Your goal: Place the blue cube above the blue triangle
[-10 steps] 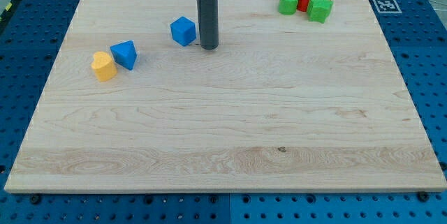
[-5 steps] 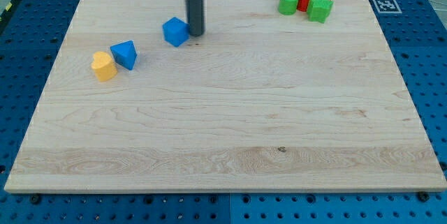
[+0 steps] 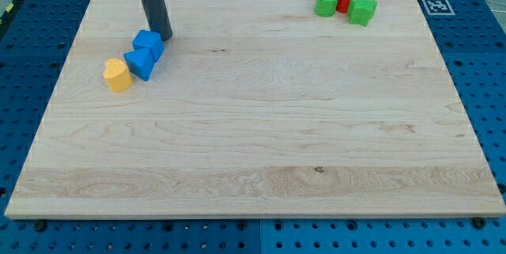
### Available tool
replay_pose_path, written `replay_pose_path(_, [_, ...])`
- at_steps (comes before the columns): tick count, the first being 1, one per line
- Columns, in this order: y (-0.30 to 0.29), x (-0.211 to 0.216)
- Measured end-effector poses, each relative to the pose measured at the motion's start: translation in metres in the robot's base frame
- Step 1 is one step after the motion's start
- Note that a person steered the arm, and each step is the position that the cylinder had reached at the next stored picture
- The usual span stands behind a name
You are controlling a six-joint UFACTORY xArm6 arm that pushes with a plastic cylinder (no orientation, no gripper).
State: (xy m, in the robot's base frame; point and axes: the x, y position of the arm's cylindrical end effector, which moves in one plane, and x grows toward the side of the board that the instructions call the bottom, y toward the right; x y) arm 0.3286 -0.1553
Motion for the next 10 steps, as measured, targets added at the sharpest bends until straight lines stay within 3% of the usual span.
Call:
replay_pose_path(3, [-0.014,0.000])
replay_pose_path(5, [0.033,0.005])
replay_pose_path(10, [-0.015,0.015])
